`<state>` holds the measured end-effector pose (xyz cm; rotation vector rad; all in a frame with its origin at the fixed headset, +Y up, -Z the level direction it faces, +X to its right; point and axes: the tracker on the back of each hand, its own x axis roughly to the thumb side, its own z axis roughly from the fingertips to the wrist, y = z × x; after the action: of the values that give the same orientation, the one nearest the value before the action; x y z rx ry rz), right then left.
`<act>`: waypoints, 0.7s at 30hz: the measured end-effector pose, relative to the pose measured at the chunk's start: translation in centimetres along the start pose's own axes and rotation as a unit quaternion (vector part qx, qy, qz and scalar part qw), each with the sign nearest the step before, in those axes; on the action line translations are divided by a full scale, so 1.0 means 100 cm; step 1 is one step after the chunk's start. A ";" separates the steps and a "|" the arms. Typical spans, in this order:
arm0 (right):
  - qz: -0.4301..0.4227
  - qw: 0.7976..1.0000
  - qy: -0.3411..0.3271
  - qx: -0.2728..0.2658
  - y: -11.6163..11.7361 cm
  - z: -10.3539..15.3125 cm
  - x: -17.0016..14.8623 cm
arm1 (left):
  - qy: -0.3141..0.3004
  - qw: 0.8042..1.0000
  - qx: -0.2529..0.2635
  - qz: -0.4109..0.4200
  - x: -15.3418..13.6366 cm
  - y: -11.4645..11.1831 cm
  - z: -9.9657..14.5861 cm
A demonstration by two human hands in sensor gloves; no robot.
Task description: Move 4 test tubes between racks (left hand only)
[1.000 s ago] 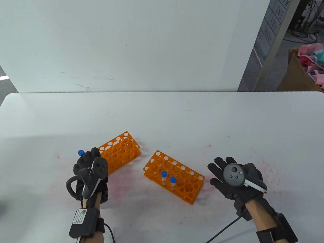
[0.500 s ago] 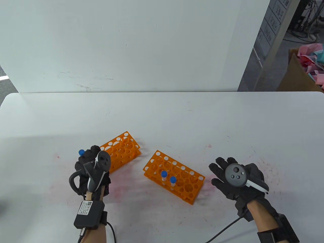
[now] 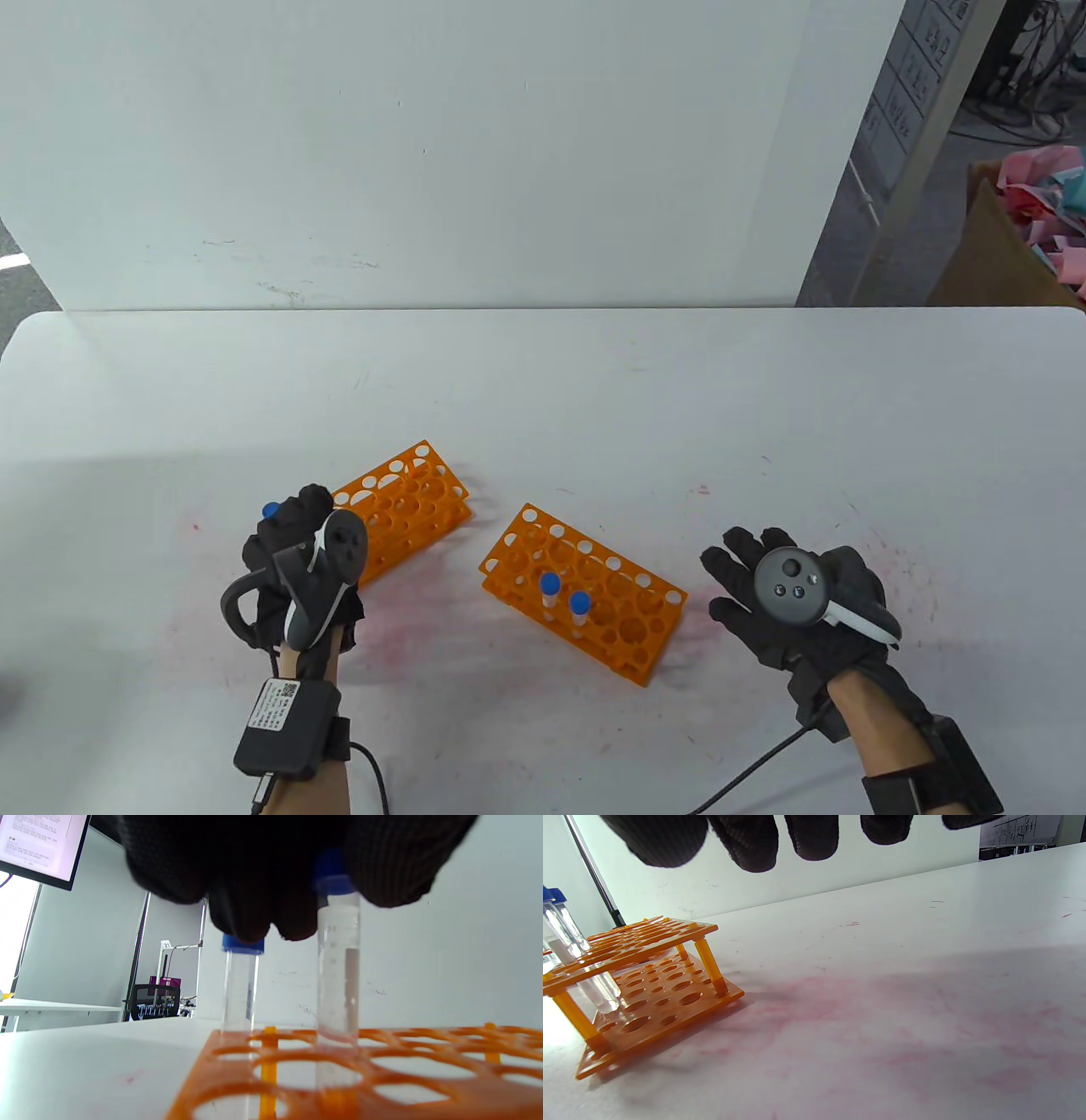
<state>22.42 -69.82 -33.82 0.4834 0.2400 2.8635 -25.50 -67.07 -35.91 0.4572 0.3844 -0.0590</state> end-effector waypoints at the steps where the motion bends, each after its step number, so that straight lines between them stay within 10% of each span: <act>1: 0.001 1.000 0.000 -0.001 0.000 0.000 0.000 | -0.002 1.000 0.004 0.006 -0.001 0.004 0.001; 12: 0.004 1.000 -0.005 0.002 0.001 0.000 0.001 | -0.013 0.996 0.050 0.070 -0.001 0.041 0.014; 21: 0.003 1.000 -0.004 0.000 0.001 0.000 0.001 | -0.134 0.988 0.061 0.045 0.043 0.052 0.032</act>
<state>22.38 -69.85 -33.75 0.4964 0.2361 2.8665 -19.71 -63.70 -32.67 0.5786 0.0953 -0.0558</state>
